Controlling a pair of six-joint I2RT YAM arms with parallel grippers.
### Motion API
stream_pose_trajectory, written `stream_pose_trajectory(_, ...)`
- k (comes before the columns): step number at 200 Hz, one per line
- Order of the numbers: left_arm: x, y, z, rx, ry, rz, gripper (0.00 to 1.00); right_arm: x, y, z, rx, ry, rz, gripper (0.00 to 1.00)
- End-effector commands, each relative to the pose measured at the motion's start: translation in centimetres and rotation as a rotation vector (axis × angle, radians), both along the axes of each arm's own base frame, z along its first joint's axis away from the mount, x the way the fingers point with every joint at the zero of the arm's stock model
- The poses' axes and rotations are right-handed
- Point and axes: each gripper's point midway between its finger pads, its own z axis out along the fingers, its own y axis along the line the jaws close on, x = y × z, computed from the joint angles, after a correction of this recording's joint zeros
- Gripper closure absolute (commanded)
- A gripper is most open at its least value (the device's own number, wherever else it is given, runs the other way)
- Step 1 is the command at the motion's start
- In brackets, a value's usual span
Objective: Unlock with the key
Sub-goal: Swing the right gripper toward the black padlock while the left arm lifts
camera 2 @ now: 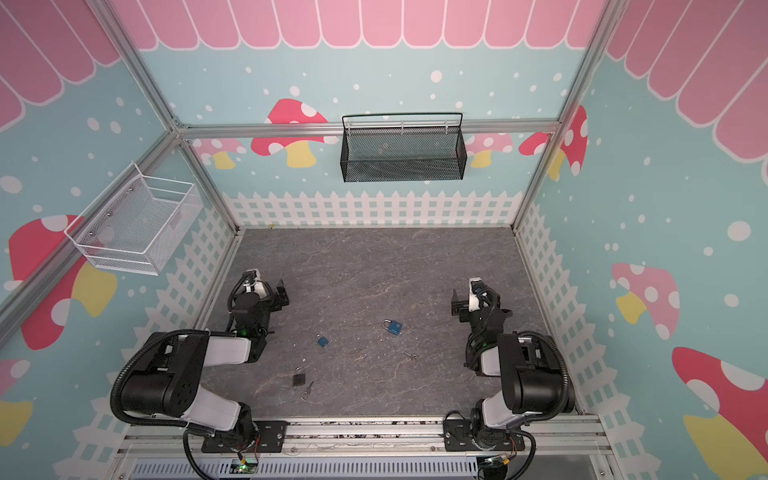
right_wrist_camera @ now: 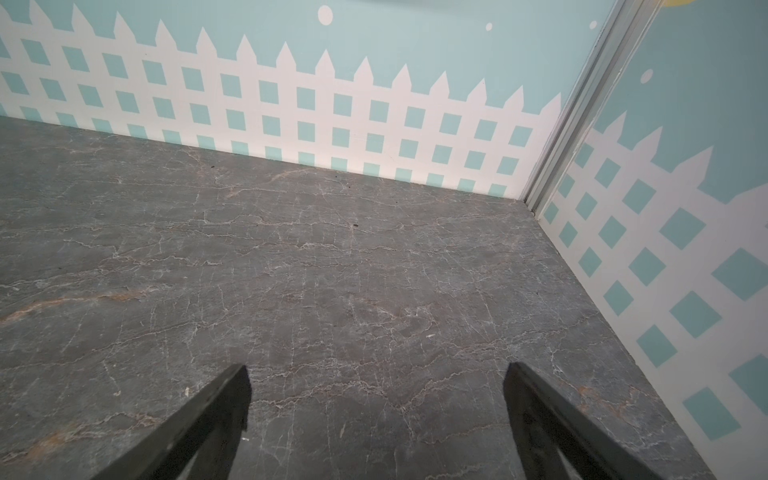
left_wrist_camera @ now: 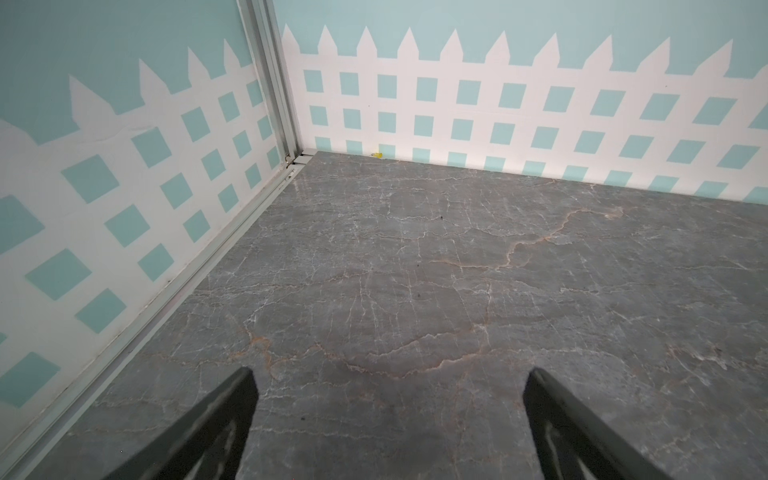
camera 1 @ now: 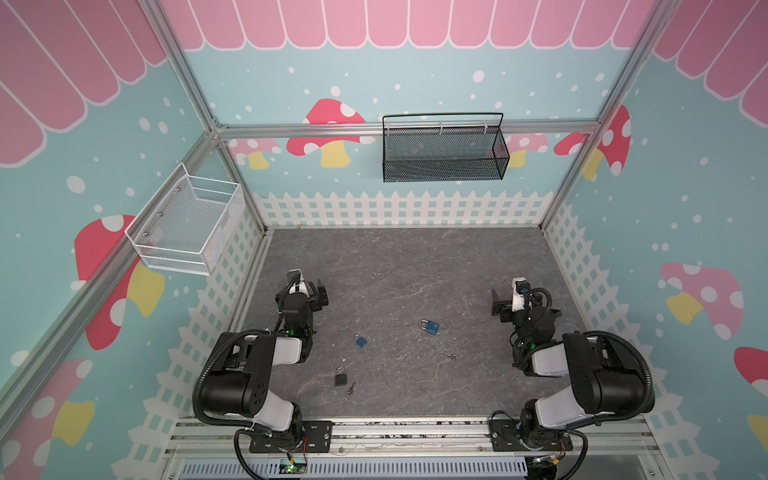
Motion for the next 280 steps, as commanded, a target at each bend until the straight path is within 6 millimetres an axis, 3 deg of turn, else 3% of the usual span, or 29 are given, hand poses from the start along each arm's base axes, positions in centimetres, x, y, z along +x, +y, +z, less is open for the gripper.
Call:
stream_pose_trajectory(1, -1.0, 0.3, 2.7, -0.013, -0.078, 0.025, 0.00, 0.4, -0.4, 2.1, 0.003, -0.025, -0.031, 0.02)
stream_pose_trajectory(30, -2.2, 0.4, 5.5, -0.053, -0.085, 0.034, 0.00, 0.5, -1.3, 2.7, 0.075, 0.031, -0.092, 0.02)
stream_pose_trajectory(47, -3.0, 0.0, 7.5, -0.129, -0.104, 0.020, 0.00, 0.1, -0.7, 4.2, 0.116, 0.007, -0.066, 0.02)
stream_pose_trajectory(73, -3.9, -0.5, 10.3, -0.274, -0.162, -0.002, 0.00, -0.6, -2.3, 5.0, 0.423, 0.049, -0.214, 0.02)
stream_pose_trajectory(95, -4.8, -0.7, 11.7, -0.411, -0.204, 0.003, 0.00, -1.6, -1.6, 5.0, 0.513, 0.069, -0.197, 0.02)
stream_pose_trajectory(106, -5.4, -0.5, 11.4, -0.495, -0.231, 0.023, 0.00, -2.3, -1.9, 4.4, 0.614, 0.083, -0.237, 0.02)
stream_pose_trajectory(129, -6.4, -1.1, 12.0, -0.595, -0.333, -0.047, 0.00, -2.8, -0.1, 4.4, 0.647, 0.132, -0.151, 0.02)
stream_pose_trajectory(150, -7.0, -0.6, 10.7, -0.661, -0.190, 0.051, 0.00, -3.1, 1.1, 3.5, 0.653, 0.216, -0.113, 0.02)
stream_pose_trajectory(171, -7.1, -2.0, 9.9, -0.677, -0.070, 0.007, 0.00, -3.4, 2.5, 2.5, 0.645, 0.310, -0.087, 0.02)
stream_pose_trajectory(196, -8.1, -2.8, 8.1, -0.725, 0.067, 0.020, 0.00, -4.0, 5.7, 1.7, 0.613, 0.429, -0.023, 0.02)
stream_pose_trajectory(227, -10.2, -4.2, 5.8, -0.735, 0.229, 0.004, 0.00, -5.9, 11.7, 0.3, 0.562, 0.577, 0.112, 0.01)
stream_pose_trajectory(280, -13.9, -6.4, 4.7, -0.776, 0.355, -0.023, 0.00, -10.2, 21.8, -1.2, 0.418, 0.804, 0.330, 0.06)
